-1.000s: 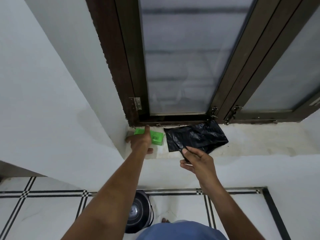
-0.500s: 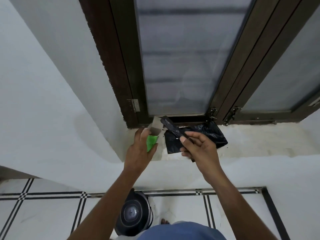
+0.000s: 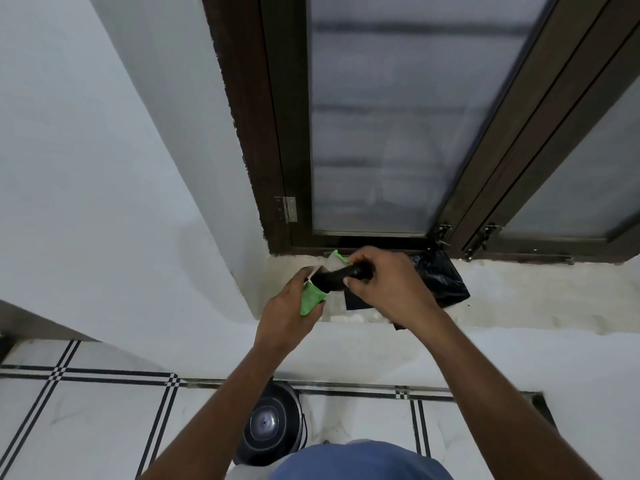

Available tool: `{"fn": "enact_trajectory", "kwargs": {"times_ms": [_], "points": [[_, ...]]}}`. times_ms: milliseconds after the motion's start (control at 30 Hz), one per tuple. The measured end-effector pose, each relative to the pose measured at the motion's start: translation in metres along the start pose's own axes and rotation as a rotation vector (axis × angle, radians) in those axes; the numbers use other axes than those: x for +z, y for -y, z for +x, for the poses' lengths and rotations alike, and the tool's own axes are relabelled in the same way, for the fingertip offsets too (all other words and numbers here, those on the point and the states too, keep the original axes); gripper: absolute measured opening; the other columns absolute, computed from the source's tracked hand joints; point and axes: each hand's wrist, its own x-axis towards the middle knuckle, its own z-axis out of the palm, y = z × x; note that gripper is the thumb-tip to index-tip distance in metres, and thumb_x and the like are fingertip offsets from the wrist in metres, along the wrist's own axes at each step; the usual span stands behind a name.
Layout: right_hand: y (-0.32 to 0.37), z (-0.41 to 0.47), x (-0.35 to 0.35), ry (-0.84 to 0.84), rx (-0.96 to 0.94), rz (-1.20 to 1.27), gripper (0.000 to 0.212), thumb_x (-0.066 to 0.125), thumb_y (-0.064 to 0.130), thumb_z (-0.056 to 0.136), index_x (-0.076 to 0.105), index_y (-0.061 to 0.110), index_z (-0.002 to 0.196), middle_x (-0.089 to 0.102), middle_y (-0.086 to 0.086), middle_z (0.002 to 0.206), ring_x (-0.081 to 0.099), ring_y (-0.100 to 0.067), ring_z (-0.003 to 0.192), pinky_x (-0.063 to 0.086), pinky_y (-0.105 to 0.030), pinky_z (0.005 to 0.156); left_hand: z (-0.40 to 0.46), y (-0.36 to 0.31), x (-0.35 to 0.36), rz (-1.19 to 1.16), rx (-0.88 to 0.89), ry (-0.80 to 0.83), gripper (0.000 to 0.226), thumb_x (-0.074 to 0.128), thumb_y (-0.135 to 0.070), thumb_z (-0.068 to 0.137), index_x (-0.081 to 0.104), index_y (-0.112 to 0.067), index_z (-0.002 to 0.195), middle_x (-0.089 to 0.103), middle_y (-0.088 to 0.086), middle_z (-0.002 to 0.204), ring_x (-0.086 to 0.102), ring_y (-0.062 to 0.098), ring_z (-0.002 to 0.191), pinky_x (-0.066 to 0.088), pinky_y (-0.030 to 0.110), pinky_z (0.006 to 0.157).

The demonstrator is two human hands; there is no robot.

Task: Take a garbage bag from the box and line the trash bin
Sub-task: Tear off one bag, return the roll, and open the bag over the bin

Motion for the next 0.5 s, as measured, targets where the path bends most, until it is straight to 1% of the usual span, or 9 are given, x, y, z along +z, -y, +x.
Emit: {"fn": "enact_trajectory", "kwargs": {"times_ms": [67, 100, 200, 233, 300, 367, 433, 467, 500], "points": [[0.005, 0.005, 0.004, -0.015, -0.031, 0.031, 0.048, 0.087, 0.023, 0.094, 0.069, 0.023, 0.138, 0.074, 0.007, 0.118, 0.067, 0.000, 0.080, 0.058, -0.022, 0.083, 0.000, 0.001, 0.003, -0.035, -0.019, -0.015, 0.070, 0.080, -0.045, 0.097, 0.044, -0.037, 0.156, 0.072, -0.010, 0.137, 0.074, 0.018, 0.113, 0.064, 0.038, 0.096], [0.007, 0.007, 0.007, -0.026, -0.042, 0.071, 0.049, 0.087, 0.022, 0.095, 0.066, 0.022, 0.139, 0.072, 0.008, 0.122, 0.069, -0.001, 0.080, 0.058, -0.019, 0.083, 0.000, 0.001, 0.004, -0.048, -0.027, -0.030, 0.068, 0.081, -0.045, 0.096, 0.047, -0.034, 0.154, 0.072, -0.009, 0.137, 0.073, 0.019, 0.114, 0.063, 0.038, 0.097], [0.005, 0.008, 0.022, -0.077, -0.072, 0.142, 0.043, 0.083, 0.027, 0.099, 0.064, 0.023, 0.138, 0.068, 0.009, 0.133, 0.073, -0.005, 0.098, 0.063, -0.021, 0.085, -0.001, 0.003, 0.004, -0.086, -0.048, -0.079, 0.063, 0.083, -0.046, 0.095, 0.054, -0.027, 0.148, 0.072, -0.005, 0.135, 0.070, 0.019, 0.114, 0.061, 0.037, 0.097], [0.002, 0.006, 0.027, -0.111, -0.089, 0.144, 0.039, 0.080, 0.029, 0.101, 0.065, 0.022, 0.136, 0.066, 0.009, 0.133, 0.070, -0.004, 0.103, 0.062, -0.018, 0.085, -0.001, 0.004, 0.004, -0.098, -0.061, -0.088, 0.063, 0.083, -0.047, 0.094, 0.055, -0.026, 0.147, 0.071, -0.004, 0.134, 0.069, 0.019, 0.112, 0.060, 0.035, 0.096], [-0.005, 0.001, 0.038, -0.180, -0.099, 0.166, 0.029, 0.075, 0.026, 0.104, 0.067, 0.020, 0.131, 0.061, 0.008, 0.130, 0.066, 0.001, 0.104, 0.057, -0.012, 0.082, -0.001, 0.007, 0.002, -0.137, -0.098, -0.098, 0.066, 0.086, -0.049, 0.091, 0.056, -0.024, 0.144, 0.071, -0.005, 0.131, 0.068, 0.017, 0.109, 0.059, 0.033, 0.093], [-0.013, -0.004, 0.049, -0.210, -0.036, 0.198, 0.022, 0.071, 0.022, 0.105, 0.068, 0.019, 0.128, 0.060, 0.008, 0.125, 0.066, 0.000, 0.097, 0.056, -0.014, 0.080, -0.001, 0.008, 0.001, -0.203, -0.169, -0.100, 0.070, 0.091, -0.050, 0.084, 0.057, -0.023, 0.139, 0.072, -0.007, 0.128, 0.070, 0.015, 0.108, 0.062, 0.032, 0.092], [-0.021, -0.008, 0.062, -0.194, 0.072, 0.225, 0.019, 0.068, 0.021, 0.105, 0.069, 0.021, 0.125, 0.066, 0.008, 0.120, 0.068, -0.001, 0.092, 0.059, -0.022, 0.082, -0.001, 0.007, 0.000, -0.274, -0.237, -0.114, 0.067, 0.097, -0.047, 0.078, 0.058, -0.023, 0.127, 0.071, -0.009, 0.118, 0.072, 0.016, 0.104, 0.063, 0.029, 0.089], [-0.024, -0.010, 0.068, -0.171, 0.110, 0.247, 0.018, 0.067, 0.020, 0.106, 0.071, 0.022, 0.123, 0.070, 0.008, 0.118, 0.069, -0.001, 0.092, 0.059, -0.023, 0.082, 0.000, 0.006, 0.000, -0.305, -0.254, -0.124, 0.064, 0.098, -0.044, 0.078, 0.056, -0.024, 0.123, 0.070, -0.009, 0.115, 0.072, 0.017, 0.103, 0.064, 0.029, 0.087], [-0.027, -0.011, 0.073, -0.141, 0.127, 0.281, 0.019, 0.066, 0.018, 0.106, 0.072, 0.024, 0.123, 0.073, 0.008, 0.117, 0.070, 0.001, 0.093, 0.058, -0.019, 0.082, 0.000, 0.005, 0.000, -0.326, -0.253, -0.136, 0.062, 0.098, -0.041, 0.079, 0.055, -0.025, 0.120, 0.069, -0.008, 0.113, 0.072, 0.017, 0.103, 0.064, 0.028, 0.086]]}}
